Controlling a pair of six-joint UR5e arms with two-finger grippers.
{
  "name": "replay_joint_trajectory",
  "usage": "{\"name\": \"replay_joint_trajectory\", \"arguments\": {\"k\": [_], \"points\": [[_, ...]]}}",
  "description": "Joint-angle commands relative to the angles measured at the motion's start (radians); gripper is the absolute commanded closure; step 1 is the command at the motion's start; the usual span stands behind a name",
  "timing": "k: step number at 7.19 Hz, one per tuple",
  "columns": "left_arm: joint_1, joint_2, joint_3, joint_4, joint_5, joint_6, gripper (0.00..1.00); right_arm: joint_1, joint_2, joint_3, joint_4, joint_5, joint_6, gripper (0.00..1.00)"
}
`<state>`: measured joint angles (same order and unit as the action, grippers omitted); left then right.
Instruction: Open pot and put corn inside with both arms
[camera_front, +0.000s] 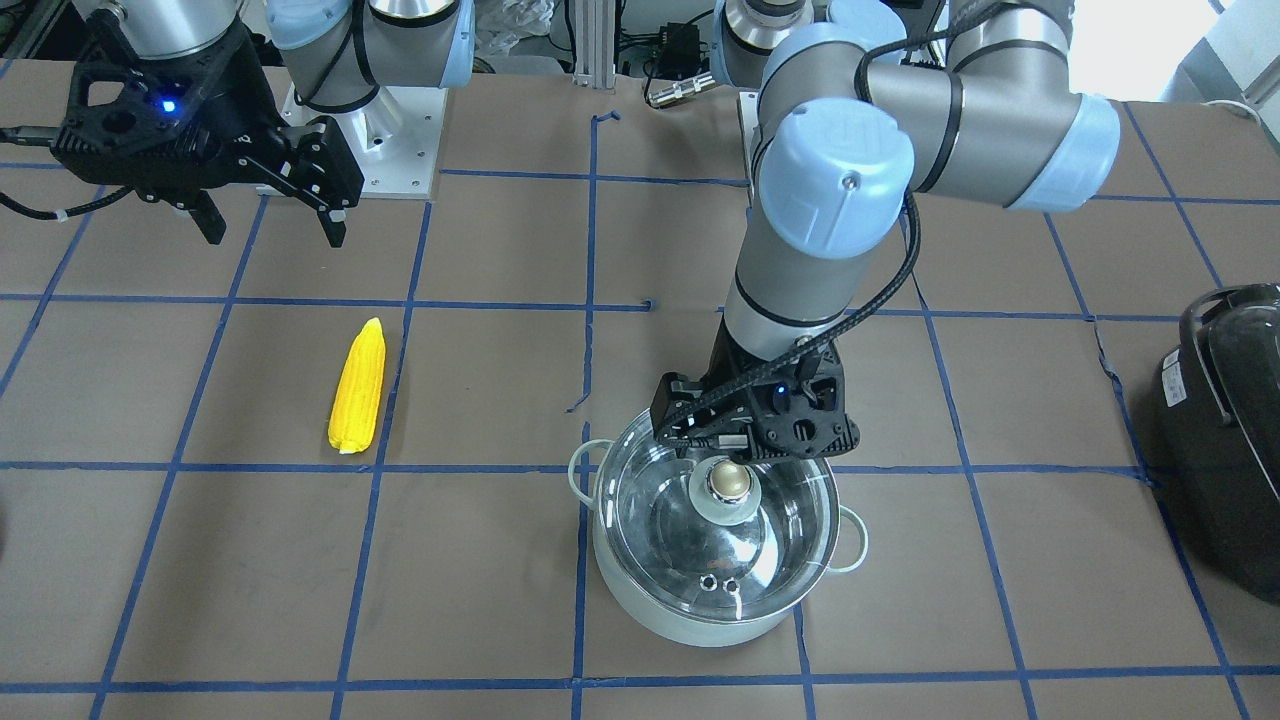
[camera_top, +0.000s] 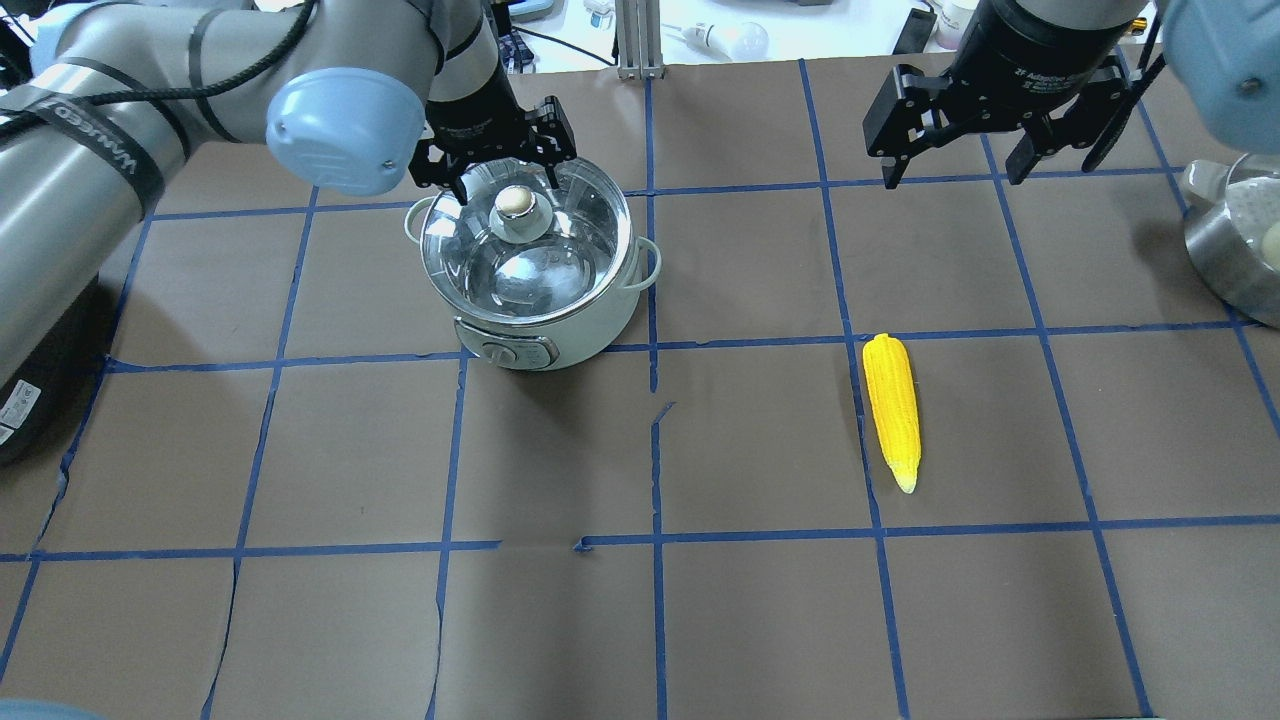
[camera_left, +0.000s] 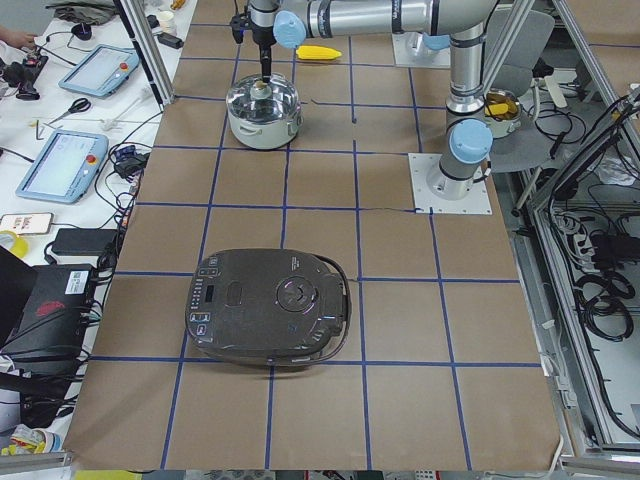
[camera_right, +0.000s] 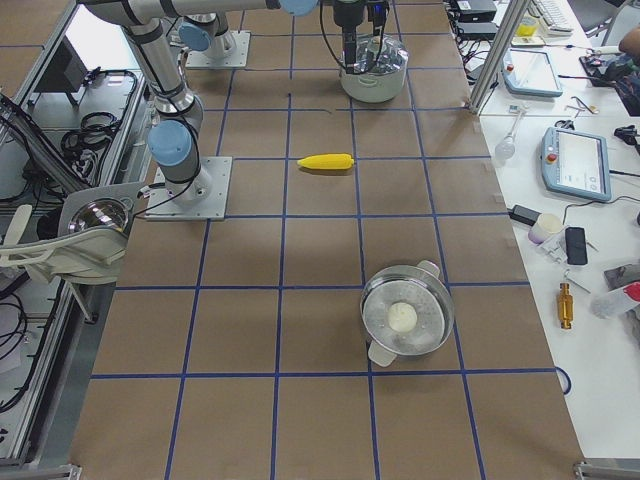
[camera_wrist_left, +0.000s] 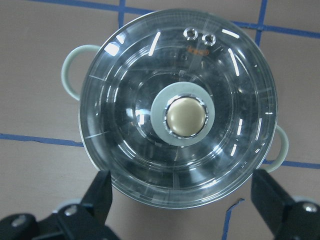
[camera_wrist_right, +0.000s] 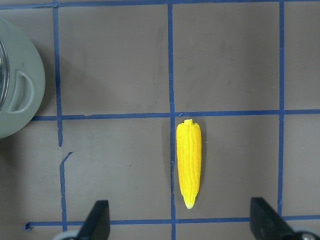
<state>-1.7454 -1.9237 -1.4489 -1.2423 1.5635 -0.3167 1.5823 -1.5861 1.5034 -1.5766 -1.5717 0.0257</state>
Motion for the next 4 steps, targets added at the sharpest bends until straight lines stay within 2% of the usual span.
{"name": "replay_joint_trajectory", "arguments": {"k": [1,3,4], "points": [[-0.003,-0.038,0.002,0.014,0.009,-0.001,0.0,0.001,0.0,-0.002,0.001,-0.001,0.0,0.0],[-0.003,-0.072,-0.001,0.062,0.009,-0.004,0.0,0.001,0.0,-0.003,0.001,0.001,-0.001,0.0],[-0.003,-0.075,-0.005,0.064,0.015,-0.002,0.11,0.001,0.0,-0.003,0.001,-0.001,-0.001,0.0]]}}
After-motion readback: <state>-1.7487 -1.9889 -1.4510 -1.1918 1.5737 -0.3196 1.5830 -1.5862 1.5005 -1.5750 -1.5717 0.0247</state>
